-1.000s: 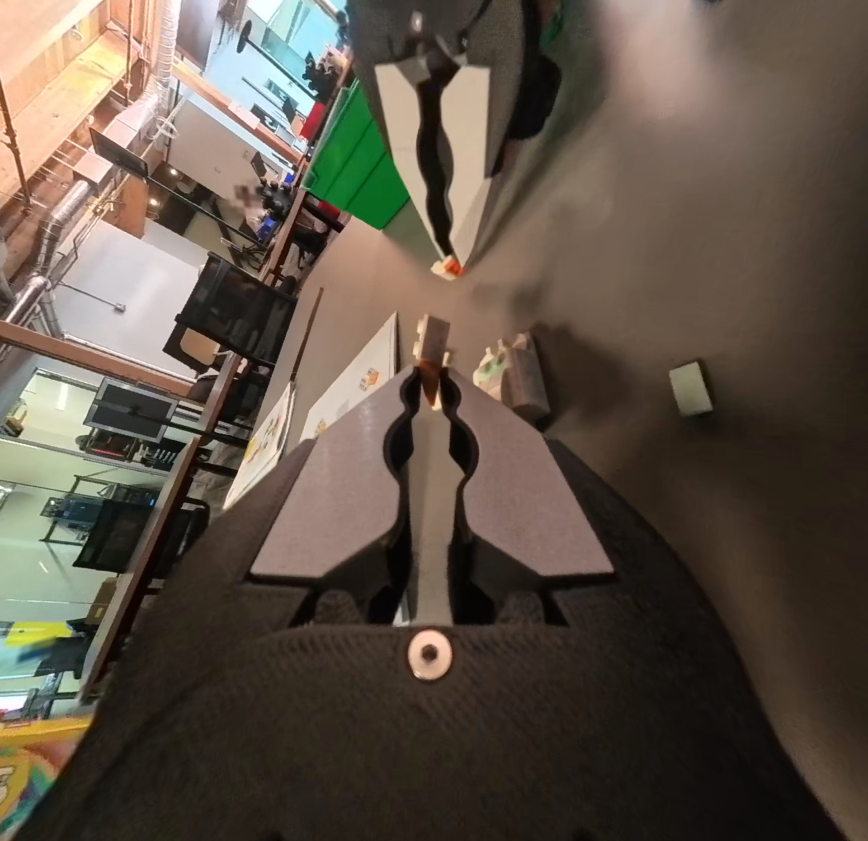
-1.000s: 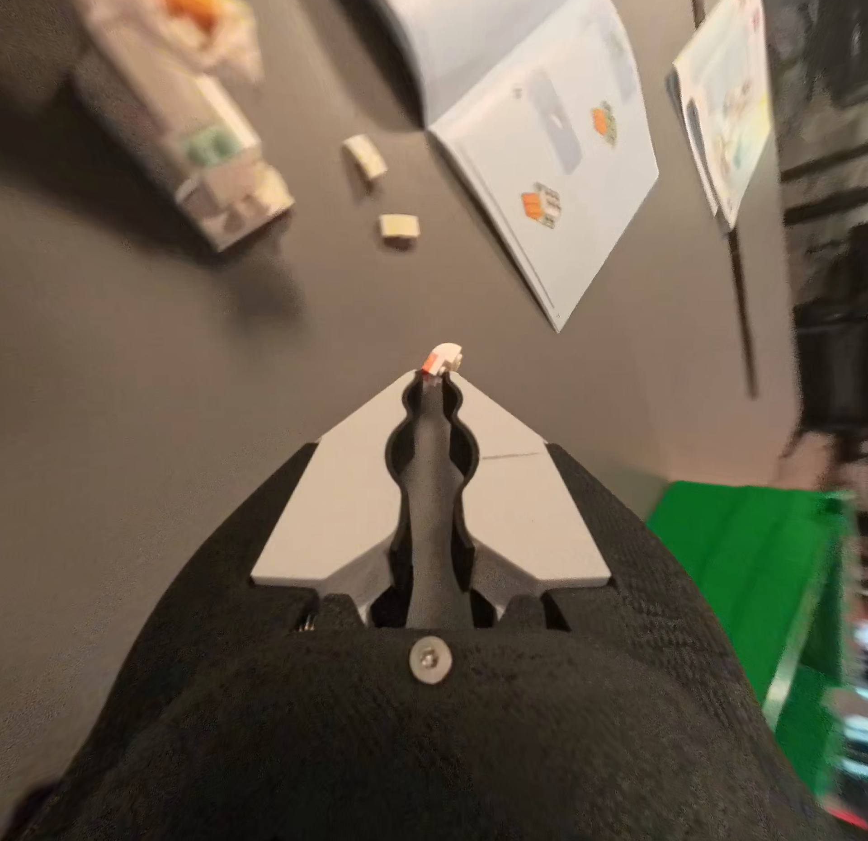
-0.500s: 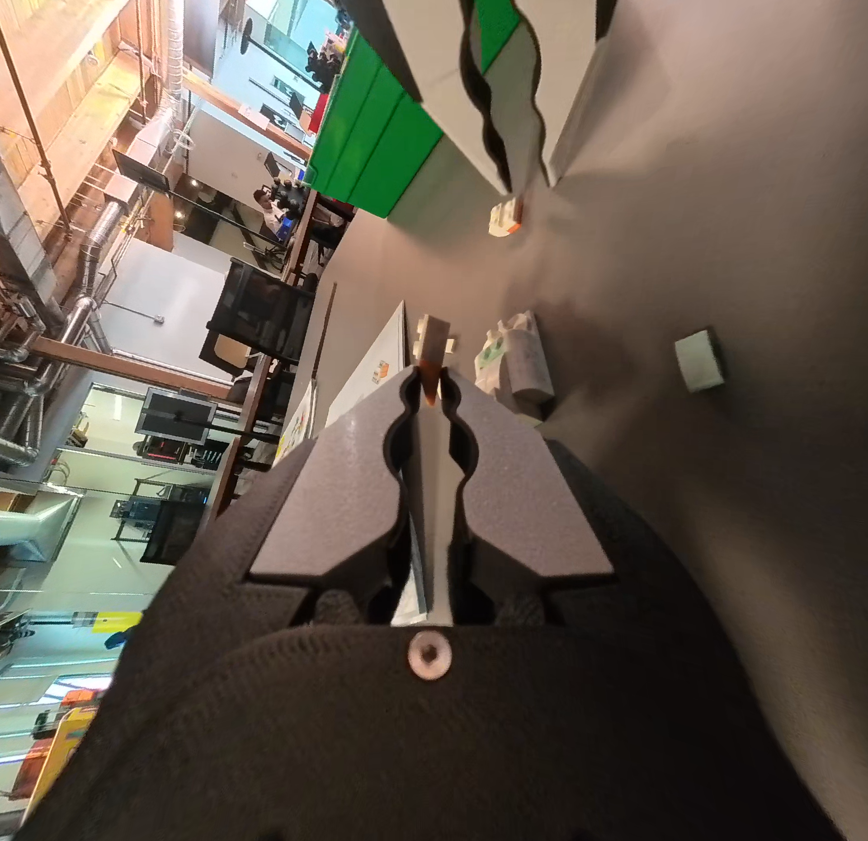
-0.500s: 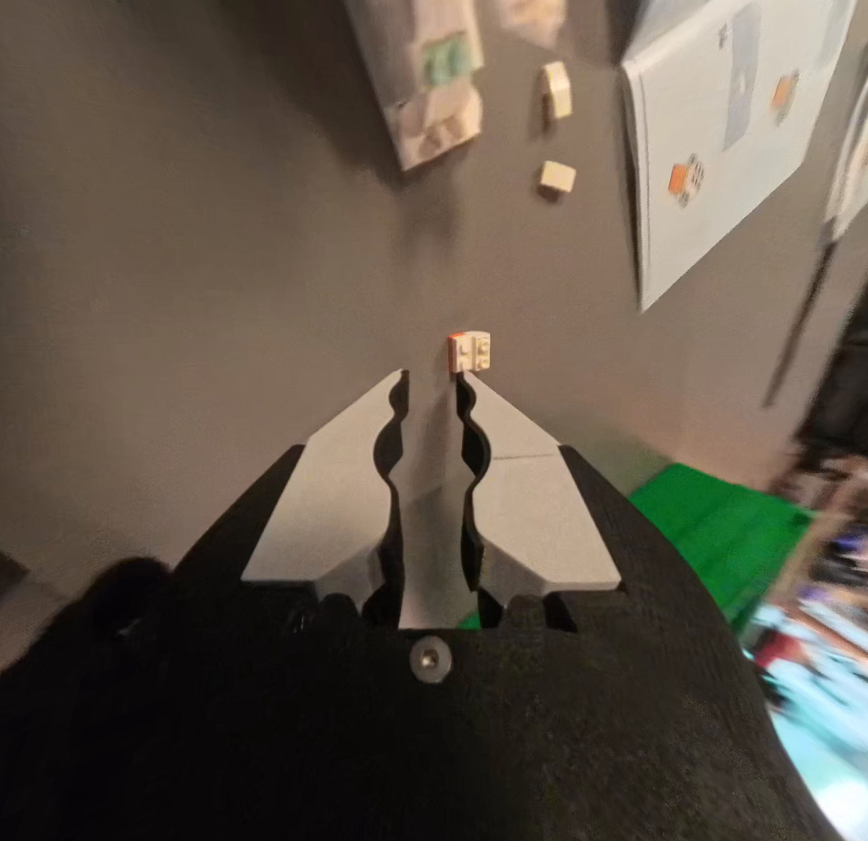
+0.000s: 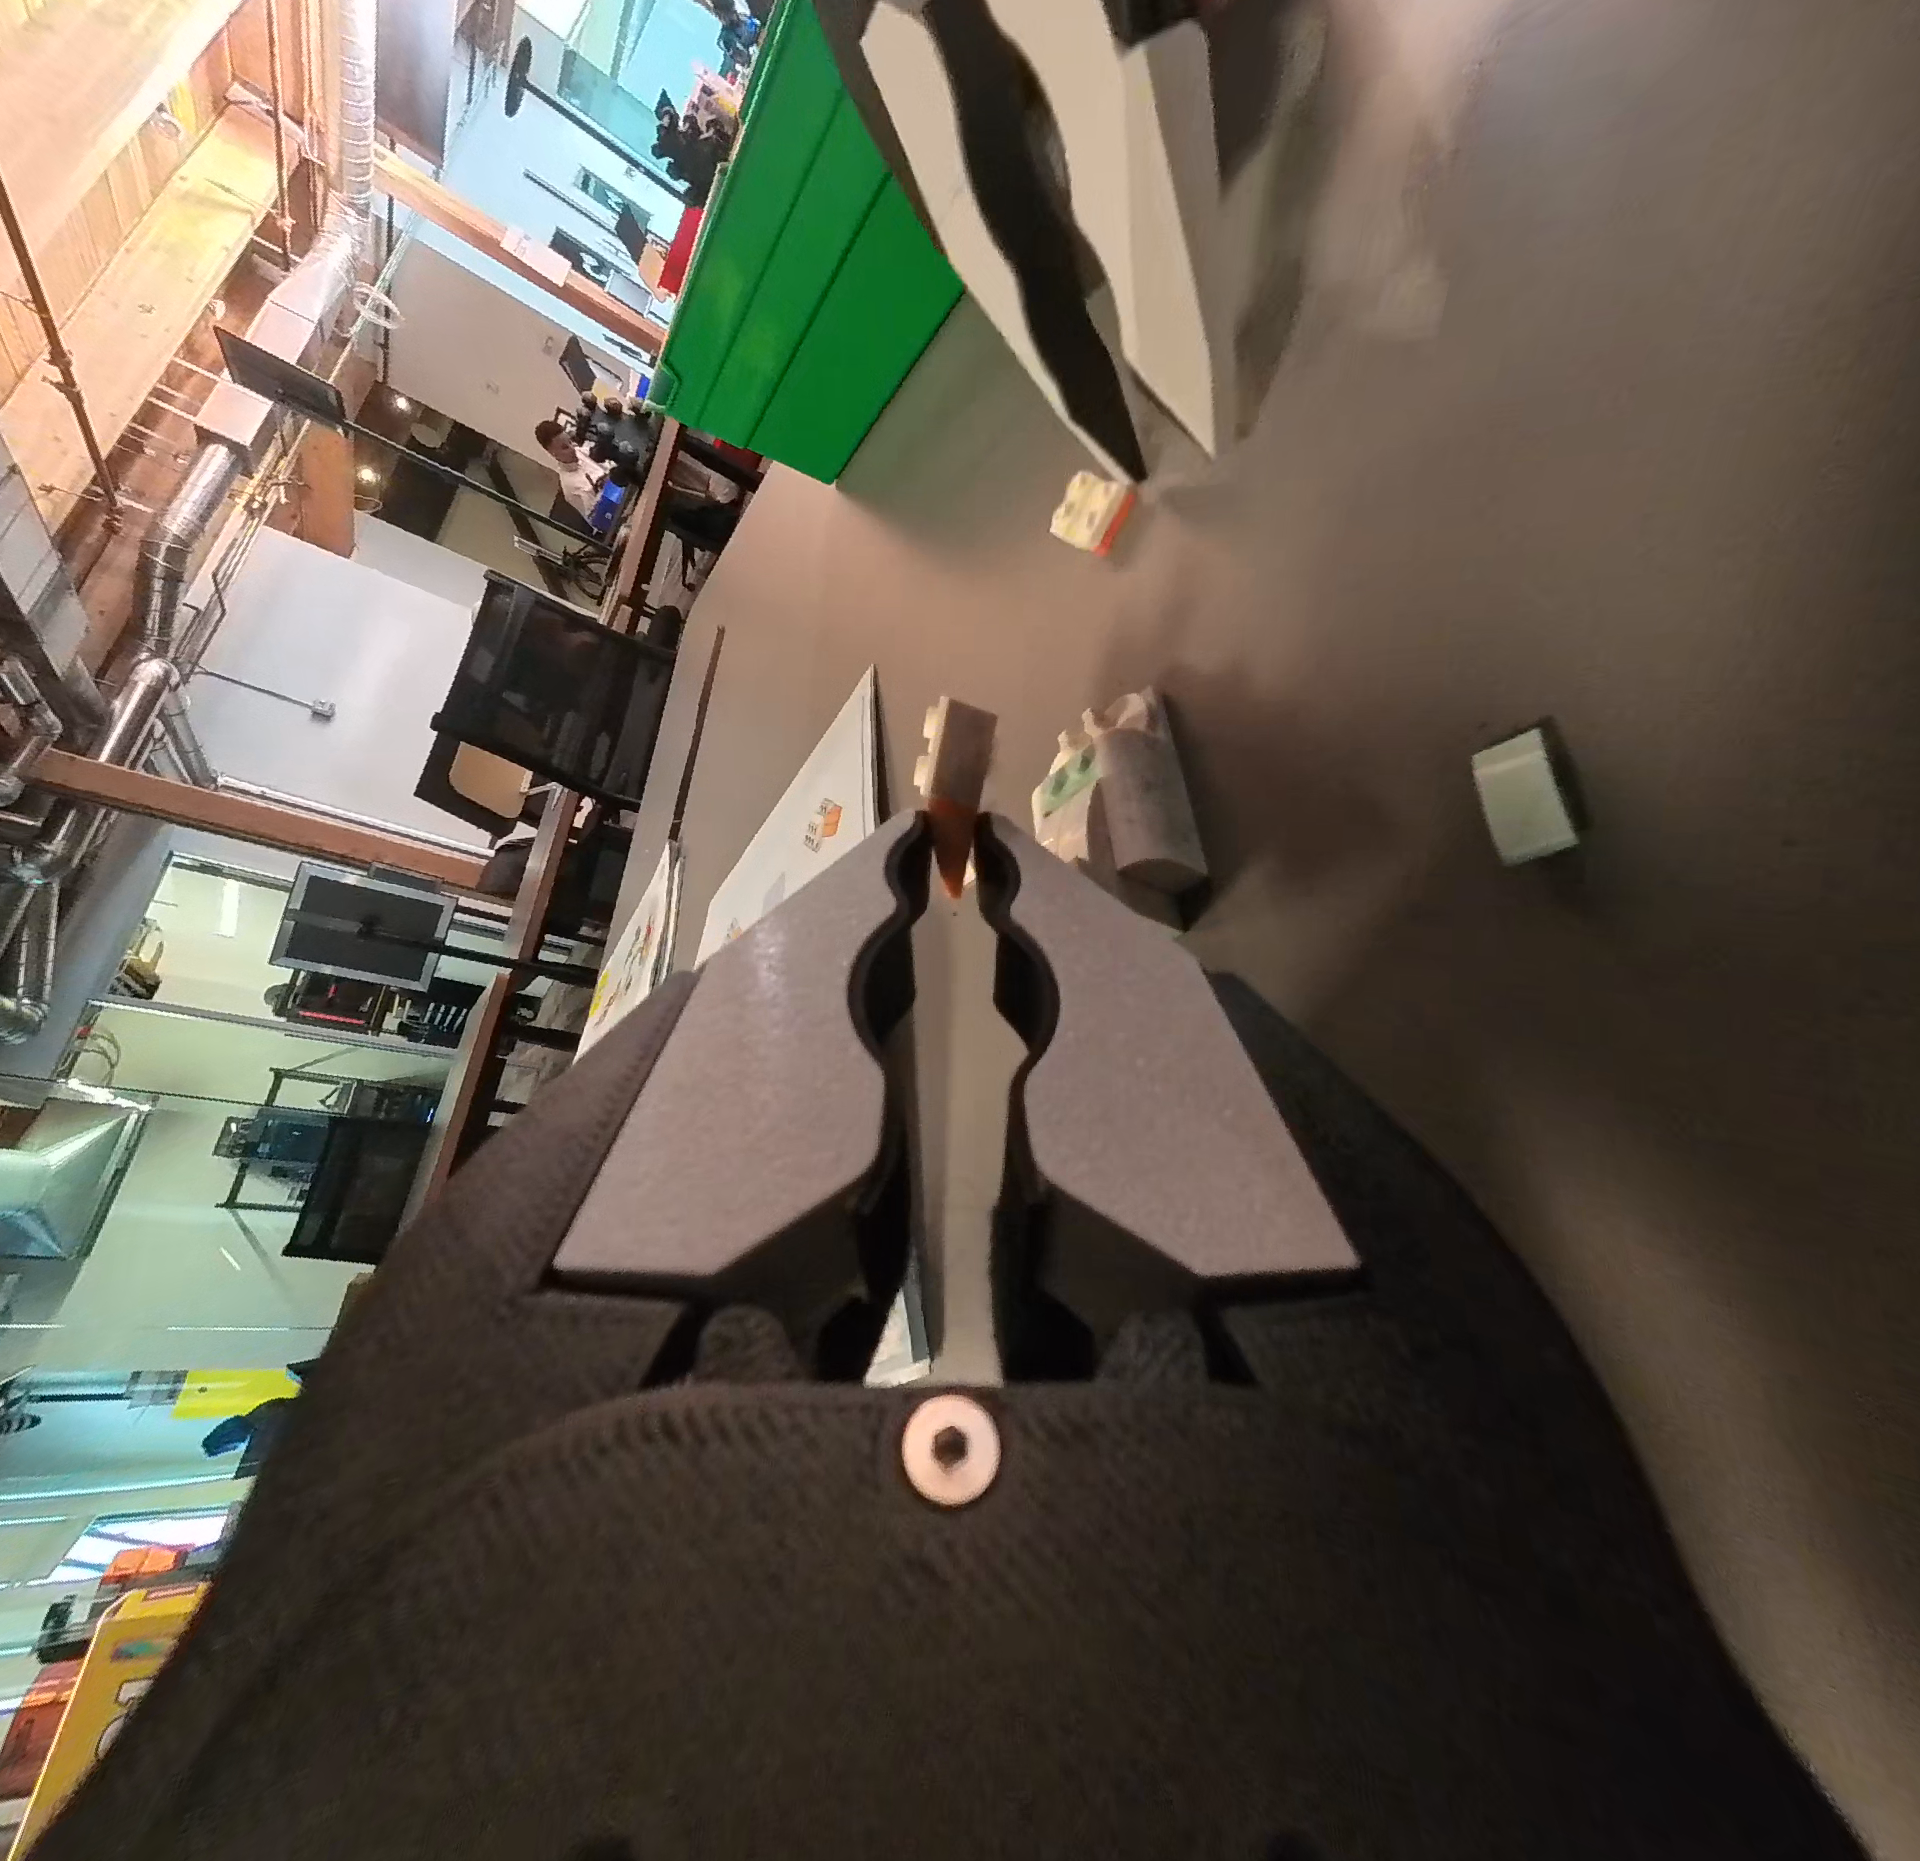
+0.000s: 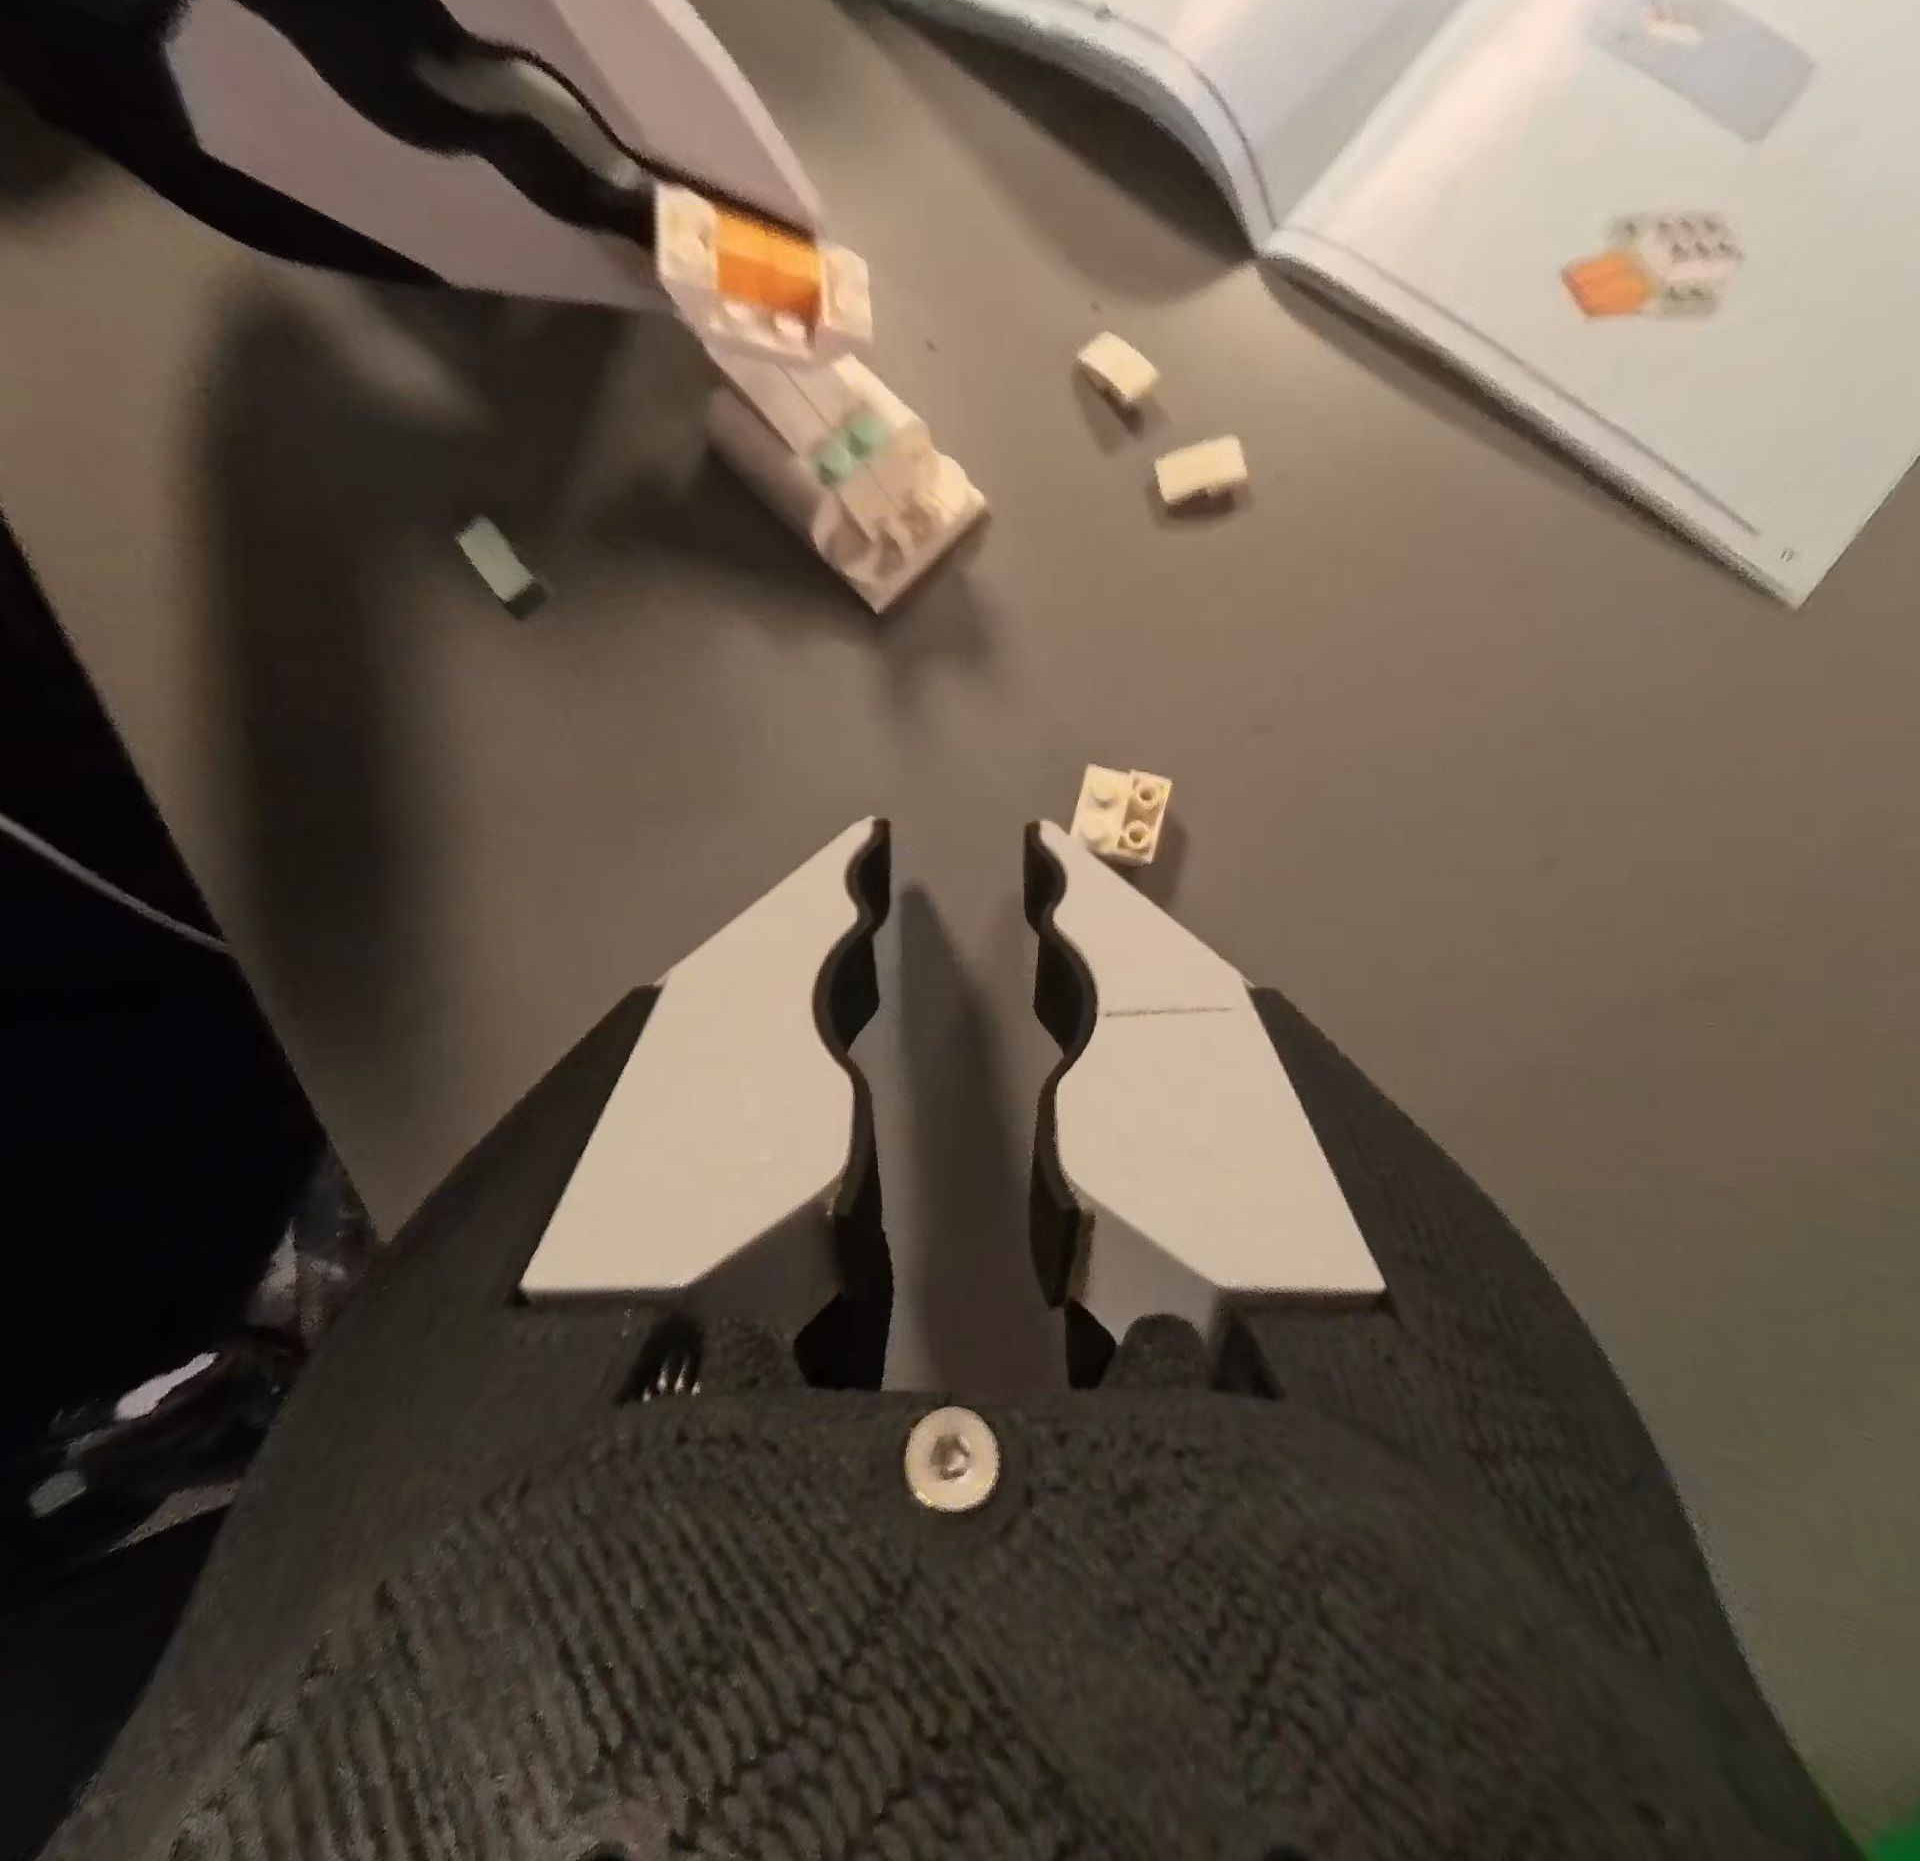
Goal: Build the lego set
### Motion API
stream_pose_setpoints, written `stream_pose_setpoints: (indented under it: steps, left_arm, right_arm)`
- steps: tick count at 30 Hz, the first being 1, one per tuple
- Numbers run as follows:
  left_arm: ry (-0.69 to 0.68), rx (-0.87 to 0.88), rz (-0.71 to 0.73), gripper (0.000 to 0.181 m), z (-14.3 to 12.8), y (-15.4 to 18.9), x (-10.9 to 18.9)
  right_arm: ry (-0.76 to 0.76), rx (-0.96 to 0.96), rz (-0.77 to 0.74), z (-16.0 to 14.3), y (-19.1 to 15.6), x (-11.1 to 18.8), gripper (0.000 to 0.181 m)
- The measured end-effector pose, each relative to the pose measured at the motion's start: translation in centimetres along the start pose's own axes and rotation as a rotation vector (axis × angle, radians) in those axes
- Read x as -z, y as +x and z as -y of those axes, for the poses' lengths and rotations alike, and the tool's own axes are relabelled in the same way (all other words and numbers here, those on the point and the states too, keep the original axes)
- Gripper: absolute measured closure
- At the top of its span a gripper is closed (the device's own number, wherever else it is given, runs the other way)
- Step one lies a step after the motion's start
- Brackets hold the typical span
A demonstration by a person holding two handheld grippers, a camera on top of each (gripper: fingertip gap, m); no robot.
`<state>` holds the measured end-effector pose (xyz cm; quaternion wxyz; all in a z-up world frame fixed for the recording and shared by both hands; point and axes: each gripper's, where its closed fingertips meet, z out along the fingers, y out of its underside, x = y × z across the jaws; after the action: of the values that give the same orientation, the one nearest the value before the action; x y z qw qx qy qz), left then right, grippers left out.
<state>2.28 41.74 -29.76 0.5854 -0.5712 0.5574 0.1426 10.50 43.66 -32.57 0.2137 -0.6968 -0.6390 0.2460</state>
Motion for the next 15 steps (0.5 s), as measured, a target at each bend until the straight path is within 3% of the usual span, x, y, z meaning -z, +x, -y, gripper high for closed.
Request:
stream_pose_setpoints:
  steps: [8, 15]
  left_arm:
    - [0.041, 0.002, 0.011, 0.174, 0.6, -0.2, 0.3]
    - [0.046, 0.008, 0.002, 0.174, 0.7, -0.2, 0.4]
  right_arm:
    - [0.170, 0.217, 0.022, 1.7, 2.1, 1.2, 0.150]
    - [0.063, 0.171, 0.118, -0.3, 2.6, -0.1, 0.149]
